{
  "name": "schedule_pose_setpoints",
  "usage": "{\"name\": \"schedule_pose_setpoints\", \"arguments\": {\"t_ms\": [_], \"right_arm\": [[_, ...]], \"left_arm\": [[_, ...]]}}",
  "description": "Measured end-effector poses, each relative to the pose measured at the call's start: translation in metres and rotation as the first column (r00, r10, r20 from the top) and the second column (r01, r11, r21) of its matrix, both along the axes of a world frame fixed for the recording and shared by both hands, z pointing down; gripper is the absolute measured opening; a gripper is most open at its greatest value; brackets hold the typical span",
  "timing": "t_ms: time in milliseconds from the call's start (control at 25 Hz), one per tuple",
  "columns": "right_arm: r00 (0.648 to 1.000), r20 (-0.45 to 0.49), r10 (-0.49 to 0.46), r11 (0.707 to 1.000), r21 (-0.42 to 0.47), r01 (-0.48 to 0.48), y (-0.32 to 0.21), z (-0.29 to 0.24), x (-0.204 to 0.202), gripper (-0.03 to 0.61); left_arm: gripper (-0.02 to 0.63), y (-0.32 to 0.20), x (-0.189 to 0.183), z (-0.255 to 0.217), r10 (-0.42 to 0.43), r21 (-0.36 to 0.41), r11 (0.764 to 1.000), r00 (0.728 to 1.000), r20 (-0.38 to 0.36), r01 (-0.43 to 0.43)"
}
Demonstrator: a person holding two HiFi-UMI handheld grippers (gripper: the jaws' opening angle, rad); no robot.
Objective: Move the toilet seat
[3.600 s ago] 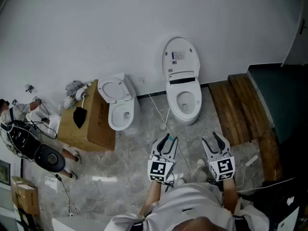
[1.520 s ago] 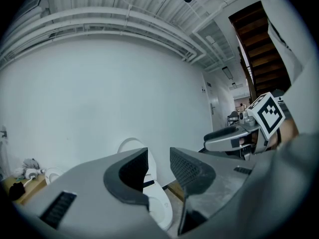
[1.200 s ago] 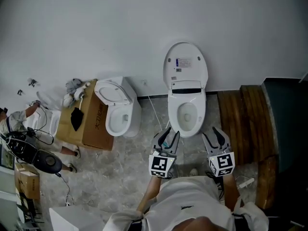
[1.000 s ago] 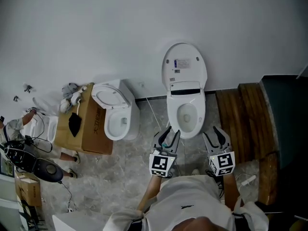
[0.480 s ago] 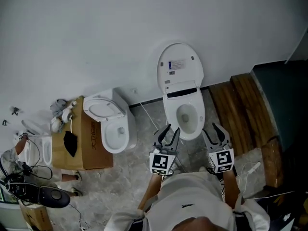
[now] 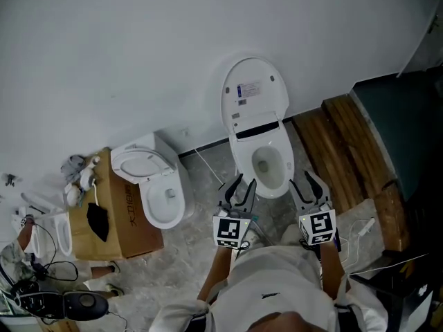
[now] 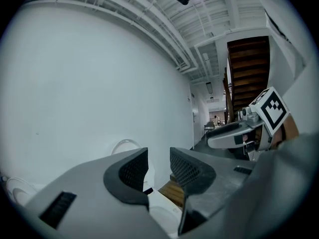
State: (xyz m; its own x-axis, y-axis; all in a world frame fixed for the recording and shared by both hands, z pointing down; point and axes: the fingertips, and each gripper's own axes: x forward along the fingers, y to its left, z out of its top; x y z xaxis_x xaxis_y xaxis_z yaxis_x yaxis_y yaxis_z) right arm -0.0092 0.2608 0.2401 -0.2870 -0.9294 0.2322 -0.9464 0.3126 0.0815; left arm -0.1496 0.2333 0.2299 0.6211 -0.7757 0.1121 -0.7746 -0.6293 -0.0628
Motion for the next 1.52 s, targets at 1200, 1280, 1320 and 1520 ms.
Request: {"name": "schedule_pose_setpoints", "arguments": {"t_ms": [1200, 1280, 1320, 1520], "right_arm": [[0.972, 0.067, -0.227, 0.958, -0.162, 0.235, -0.210, 0.086, 0.083, 0.219], [0.968, 0.069, -0.243, 0.949, -0.189, 0.251, -0.219, 0.101, 0.087, 0.219], [0.966, 0.070, -0.248, 0.944, -0.206, 0.257, -0.223, 0.109, 0.088, 0.219], [0.971, 0.098, -0.220, 0.929, -0.283, 0.239, -0.234, 0.151, 0.096, 0.219]], "left_arm": [[0.155, -0.197, 0.084, 0.073, -0.208, -0.090, 0.972, 0.972, 0.110, 0.218], [0.155, -0.208, 0.085, 0.085, -0.223, -0.112, 0.965, 0.967, 0.123, 0.237], [0.155, -0.212, 0.085, 0.091, -0.229, -0.123, 0.961, 0.964, 0.131, 0.246], [0.155, -0.227, 0.084, 0.131, -0.225, -0.186, 0.949, 0.959, 0.169, 0.256]]}}
